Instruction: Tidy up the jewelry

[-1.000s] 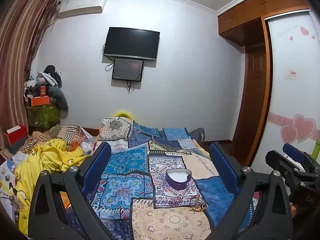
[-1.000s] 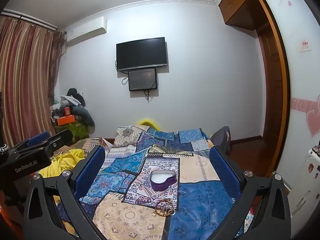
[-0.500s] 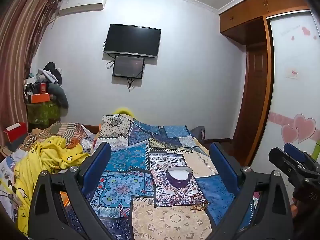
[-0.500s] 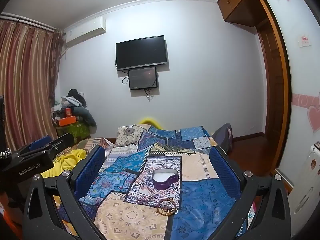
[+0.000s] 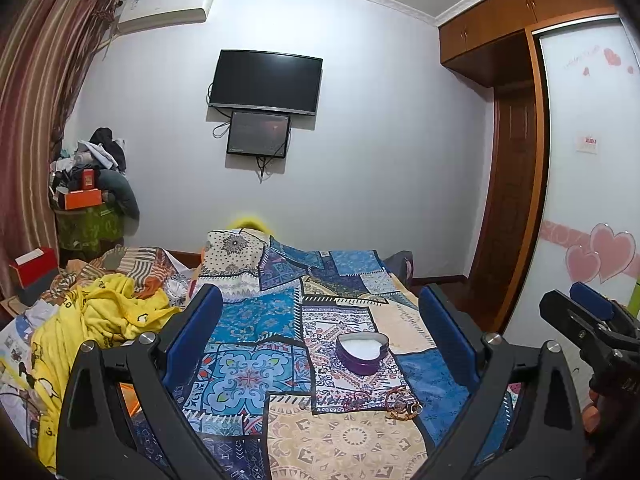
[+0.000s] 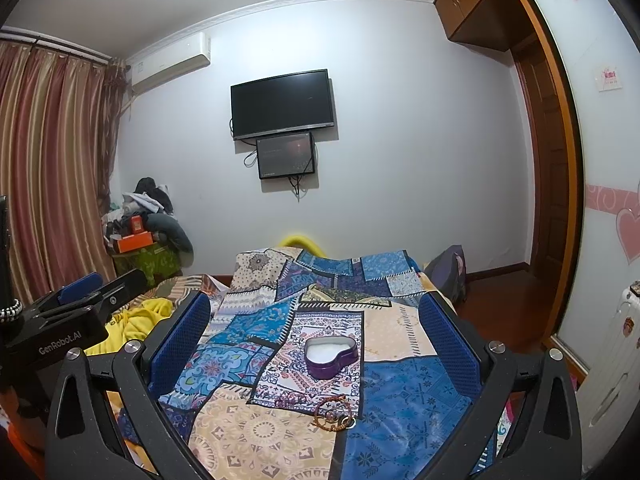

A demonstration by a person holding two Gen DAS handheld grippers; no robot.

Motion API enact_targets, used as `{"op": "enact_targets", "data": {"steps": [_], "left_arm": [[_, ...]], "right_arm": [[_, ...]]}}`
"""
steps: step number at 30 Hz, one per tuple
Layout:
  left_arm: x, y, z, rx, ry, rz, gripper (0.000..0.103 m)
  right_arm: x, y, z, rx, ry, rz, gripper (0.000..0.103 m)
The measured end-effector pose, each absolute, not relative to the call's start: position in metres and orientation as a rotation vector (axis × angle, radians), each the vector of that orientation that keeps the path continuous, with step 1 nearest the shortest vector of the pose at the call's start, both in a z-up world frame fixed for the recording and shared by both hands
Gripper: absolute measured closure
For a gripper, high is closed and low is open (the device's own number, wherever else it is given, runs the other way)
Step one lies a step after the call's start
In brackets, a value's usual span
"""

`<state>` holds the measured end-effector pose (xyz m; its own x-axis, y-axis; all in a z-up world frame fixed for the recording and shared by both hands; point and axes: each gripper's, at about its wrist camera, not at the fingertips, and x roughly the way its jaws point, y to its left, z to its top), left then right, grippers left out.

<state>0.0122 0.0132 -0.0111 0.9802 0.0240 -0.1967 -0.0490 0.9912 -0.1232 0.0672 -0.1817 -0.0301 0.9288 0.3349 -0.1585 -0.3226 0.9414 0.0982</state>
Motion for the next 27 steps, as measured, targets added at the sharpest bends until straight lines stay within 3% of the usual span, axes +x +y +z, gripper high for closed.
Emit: {"op": "enact_targets", "data": {"steps": [27], "left_arm": [[0.0088, 0.004, -0.0102, -0.097, 0.182, 0.039, 0.004]], "right_arm": [[0.0684, -0.1828, -0.034, 0.067, 0.184, 0.328, 0.0]]}}
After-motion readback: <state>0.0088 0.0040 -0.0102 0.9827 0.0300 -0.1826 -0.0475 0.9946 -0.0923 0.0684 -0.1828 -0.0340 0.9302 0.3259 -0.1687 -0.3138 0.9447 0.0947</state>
